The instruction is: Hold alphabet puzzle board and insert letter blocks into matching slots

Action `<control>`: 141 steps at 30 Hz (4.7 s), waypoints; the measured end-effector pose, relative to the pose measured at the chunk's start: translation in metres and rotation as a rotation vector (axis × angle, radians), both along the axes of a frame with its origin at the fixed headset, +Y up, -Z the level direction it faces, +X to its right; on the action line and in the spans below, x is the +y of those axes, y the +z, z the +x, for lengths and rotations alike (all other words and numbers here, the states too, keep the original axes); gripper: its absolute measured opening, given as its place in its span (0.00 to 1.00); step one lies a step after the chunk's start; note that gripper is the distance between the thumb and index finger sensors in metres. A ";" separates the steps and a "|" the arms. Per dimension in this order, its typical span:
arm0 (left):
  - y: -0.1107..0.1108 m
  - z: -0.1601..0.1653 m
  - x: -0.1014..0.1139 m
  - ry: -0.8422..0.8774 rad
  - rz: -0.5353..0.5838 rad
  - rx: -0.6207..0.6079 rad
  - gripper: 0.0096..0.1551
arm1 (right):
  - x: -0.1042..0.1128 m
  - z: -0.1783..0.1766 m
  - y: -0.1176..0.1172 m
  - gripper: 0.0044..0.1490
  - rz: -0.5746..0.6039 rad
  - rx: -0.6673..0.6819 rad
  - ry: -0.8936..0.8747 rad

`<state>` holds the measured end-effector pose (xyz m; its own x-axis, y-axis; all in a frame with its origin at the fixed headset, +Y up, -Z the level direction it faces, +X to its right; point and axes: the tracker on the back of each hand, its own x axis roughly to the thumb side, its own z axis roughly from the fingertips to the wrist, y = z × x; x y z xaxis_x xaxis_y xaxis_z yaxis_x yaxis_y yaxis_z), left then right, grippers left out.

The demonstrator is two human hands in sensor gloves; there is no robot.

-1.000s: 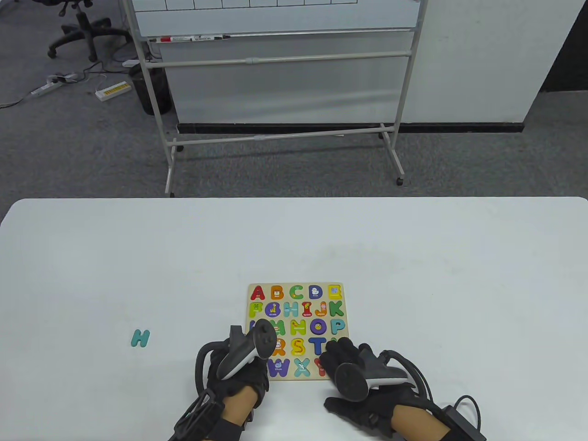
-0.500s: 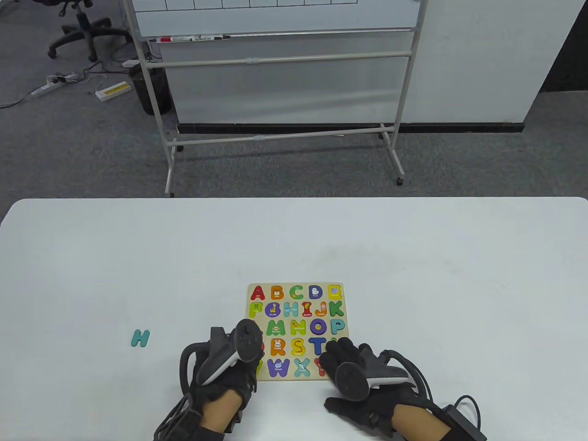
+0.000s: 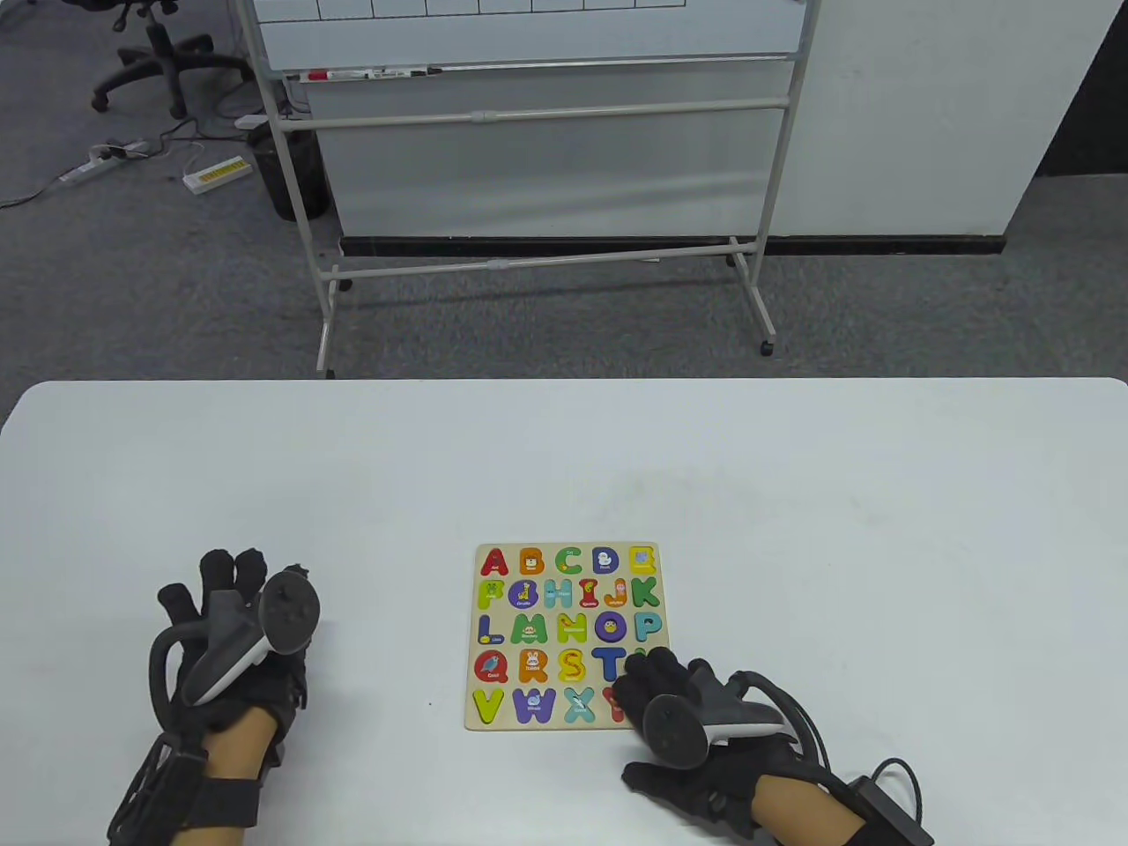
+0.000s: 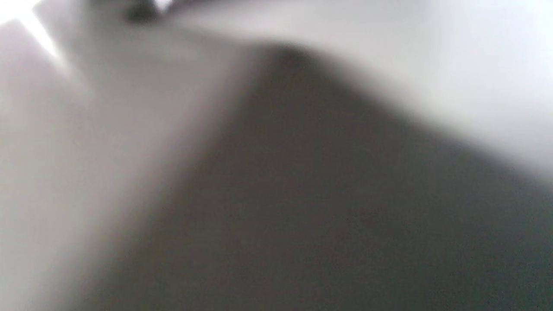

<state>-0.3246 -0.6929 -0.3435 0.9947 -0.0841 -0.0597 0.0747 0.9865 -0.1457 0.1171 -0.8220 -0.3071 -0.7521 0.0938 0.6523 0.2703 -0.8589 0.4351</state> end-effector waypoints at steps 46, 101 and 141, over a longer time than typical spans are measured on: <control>-0.026 -0.047 -0.074 0.106 -0.001 -0.031 0.34 | 0.000 0.000 -0.001 0.59 -0.012 0.000 -0.004; -0.099 0.236 -0.077 0.205 -0.036 -0.398 0.31 | 0.001 -0.001 -0.002 0.59 -0.012 -0.017 -0.019; -0.090 0.232 -0.065 0.177 -0.017 -0.421 0.36 | 0.001 0.000 -0.002 0.59 -0.014 -0.018 -0.023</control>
